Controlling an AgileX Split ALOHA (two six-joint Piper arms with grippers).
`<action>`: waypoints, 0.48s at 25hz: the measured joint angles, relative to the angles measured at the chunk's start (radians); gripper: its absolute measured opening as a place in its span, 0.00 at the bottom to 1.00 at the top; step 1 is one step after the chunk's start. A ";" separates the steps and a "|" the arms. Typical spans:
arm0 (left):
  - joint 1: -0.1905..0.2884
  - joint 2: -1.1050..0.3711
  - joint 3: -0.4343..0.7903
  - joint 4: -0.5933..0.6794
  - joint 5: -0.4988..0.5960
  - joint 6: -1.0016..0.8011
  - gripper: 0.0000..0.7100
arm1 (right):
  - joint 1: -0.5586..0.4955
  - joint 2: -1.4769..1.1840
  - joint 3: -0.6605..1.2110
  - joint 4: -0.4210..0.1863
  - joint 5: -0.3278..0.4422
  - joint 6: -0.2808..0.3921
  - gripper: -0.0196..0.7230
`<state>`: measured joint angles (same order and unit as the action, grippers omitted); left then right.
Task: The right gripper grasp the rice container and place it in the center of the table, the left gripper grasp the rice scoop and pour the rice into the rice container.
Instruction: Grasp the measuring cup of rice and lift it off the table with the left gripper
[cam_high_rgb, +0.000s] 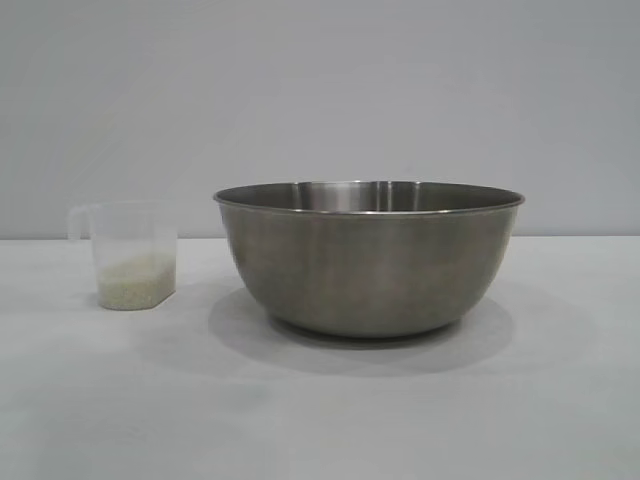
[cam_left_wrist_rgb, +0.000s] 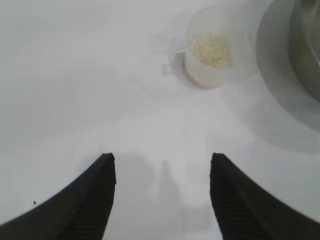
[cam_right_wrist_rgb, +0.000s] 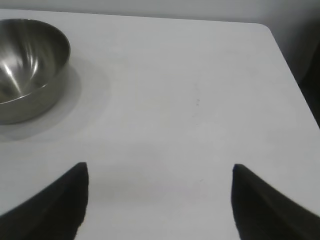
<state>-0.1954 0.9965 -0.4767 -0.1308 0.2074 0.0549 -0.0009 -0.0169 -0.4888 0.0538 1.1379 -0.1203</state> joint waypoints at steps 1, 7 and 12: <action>0.000 -0.002 0.018 -0.014 -0.030 0.000 0.50 | 0.000 0.000 0.000 0.000 0.000 0.000 0.77; 0.000 -0.002 0.149 -0.057 -0.281 -0.019 0.50 | 0.000 0.000 0.000 0.000 0.000 0.000 0.77; 0.000 -0.002 0.227 -0.032 -0.481 -0.055 0.50 | 0.000 0.000 0.000 0.000 0.000 0.000 0.77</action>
<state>-0.1954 0.9947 -0.2493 -0.1632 -0.2731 0.0000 -0.0009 -0.0169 -0.4888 0.0538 1.1379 -0.1203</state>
